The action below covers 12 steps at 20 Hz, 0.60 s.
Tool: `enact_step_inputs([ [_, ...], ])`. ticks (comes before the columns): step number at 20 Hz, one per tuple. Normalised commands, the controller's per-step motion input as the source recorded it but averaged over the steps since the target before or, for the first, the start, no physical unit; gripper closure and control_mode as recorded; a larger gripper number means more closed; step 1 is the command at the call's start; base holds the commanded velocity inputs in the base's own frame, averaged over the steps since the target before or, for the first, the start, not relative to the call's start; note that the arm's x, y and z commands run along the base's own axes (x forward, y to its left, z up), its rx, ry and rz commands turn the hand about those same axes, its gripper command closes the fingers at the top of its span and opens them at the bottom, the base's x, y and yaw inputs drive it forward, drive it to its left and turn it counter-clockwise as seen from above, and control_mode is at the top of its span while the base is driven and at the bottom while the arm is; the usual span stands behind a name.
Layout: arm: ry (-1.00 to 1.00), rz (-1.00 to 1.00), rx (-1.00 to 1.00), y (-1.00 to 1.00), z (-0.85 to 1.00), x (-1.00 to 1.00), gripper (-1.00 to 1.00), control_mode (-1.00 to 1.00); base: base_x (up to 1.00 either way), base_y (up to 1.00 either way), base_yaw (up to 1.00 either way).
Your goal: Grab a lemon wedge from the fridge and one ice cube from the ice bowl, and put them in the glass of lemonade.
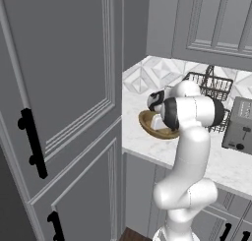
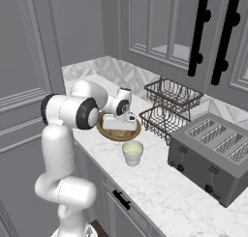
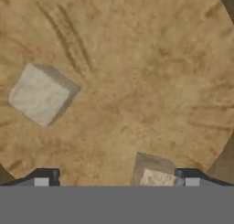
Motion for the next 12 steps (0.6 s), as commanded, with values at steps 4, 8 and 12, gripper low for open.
enact_step_inputs([
  [4,0.0,0.0,0.0,0.0,0.0,-0.19,-1.0,-1.0,0.0,0.0,0.0],
  [8,0.0,0.0,0.0,0.0,0.0,-0.22,-1.0,-1.0,0.0,0.0,0.0],
  [12,-0.01,0.0,0.0,0.0,0.0,-0.24,-1.0,-1.0,0.0,0.0,0.0],
])
